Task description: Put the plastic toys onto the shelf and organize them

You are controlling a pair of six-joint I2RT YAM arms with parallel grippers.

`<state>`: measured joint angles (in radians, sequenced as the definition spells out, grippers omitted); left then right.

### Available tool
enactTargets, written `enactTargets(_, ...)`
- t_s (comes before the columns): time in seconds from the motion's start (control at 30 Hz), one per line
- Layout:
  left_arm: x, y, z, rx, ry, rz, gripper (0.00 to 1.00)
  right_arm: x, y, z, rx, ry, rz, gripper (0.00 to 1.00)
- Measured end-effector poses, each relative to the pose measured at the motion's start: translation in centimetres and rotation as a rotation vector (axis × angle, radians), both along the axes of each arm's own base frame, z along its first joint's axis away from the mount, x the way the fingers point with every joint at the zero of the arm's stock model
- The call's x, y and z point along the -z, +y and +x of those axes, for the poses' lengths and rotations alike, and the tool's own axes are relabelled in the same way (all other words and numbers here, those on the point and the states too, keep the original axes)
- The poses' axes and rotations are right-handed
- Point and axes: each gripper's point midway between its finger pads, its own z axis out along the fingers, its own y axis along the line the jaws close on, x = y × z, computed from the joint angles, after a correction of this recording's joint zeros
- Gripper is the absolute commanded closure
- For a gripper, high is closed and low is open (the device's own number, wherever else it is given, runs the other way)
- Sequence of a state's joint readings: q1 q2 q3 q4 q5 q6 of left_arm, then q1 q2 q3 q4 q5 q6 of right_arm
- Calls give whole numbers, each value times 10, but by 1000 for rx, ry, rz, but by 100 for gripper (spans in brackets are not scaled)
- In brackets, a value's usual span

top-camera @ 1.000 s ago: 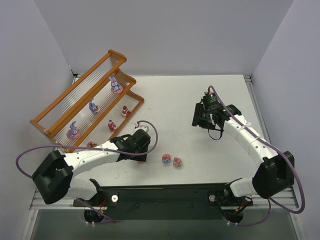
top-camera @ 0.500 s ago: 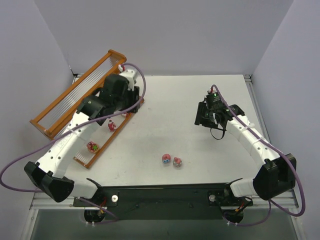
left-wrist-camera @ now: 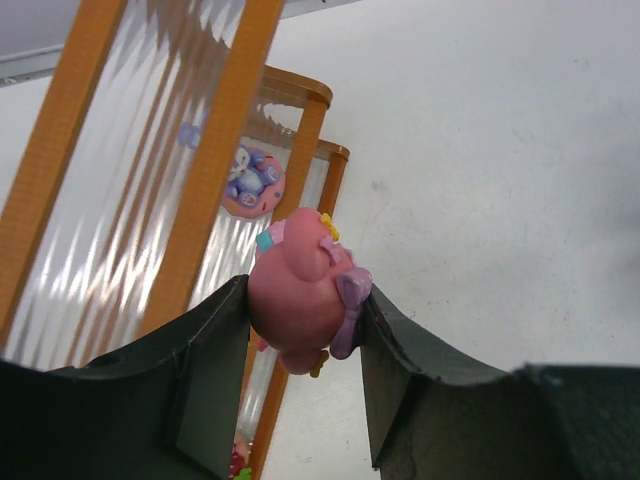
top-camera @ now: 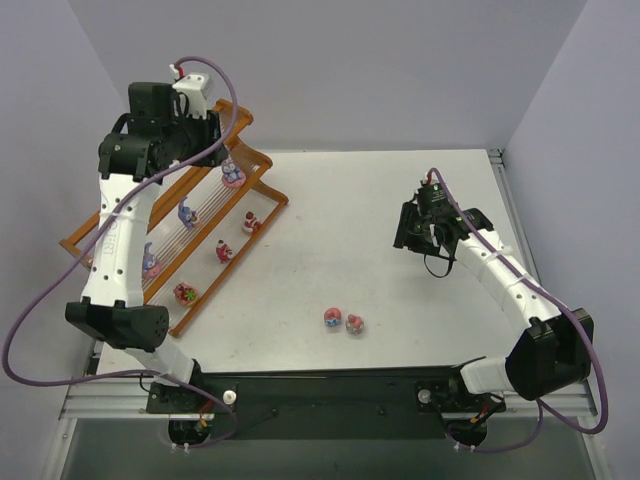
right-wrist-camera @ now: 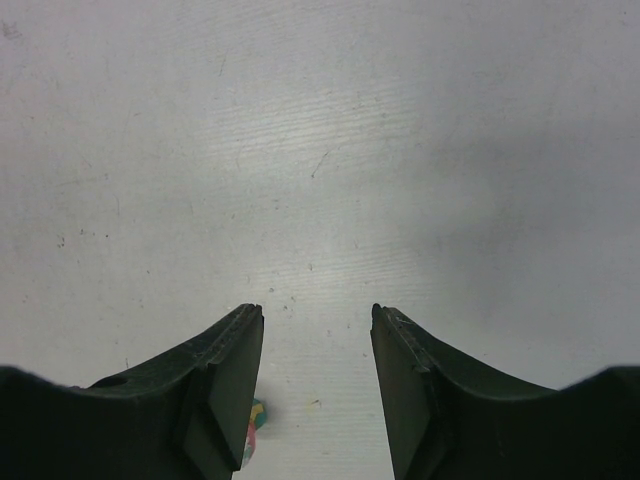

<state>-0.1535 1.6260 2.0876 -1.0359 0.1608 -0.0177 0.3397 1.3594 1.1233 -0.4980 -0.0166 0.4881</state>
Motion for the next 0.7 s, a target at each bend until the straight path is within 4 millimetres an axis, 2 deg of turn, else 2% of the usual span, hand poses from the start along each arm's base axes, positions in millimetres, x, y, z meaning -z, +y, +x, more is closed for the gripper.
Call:
enactTargets(0.23, -8, 56, 35, -22, -24, -15, 100, 0, 2, -1, -6, 3, 9, 53)
enactTargets(0.33, -10, 72, 48, -15, -38, -1, 100, 0, 3, -1, -10, 5, 13, 54)
enactTargets(0.47, -5, 75, 62, 23, -37, 9, 100, 2, 4, 0, -10, 12, 12, 55)
enactTargets(0.7, 23, 68, 77, 87, 20, -19, 100, 12, 9, 10, -15, 52, 6, 56)
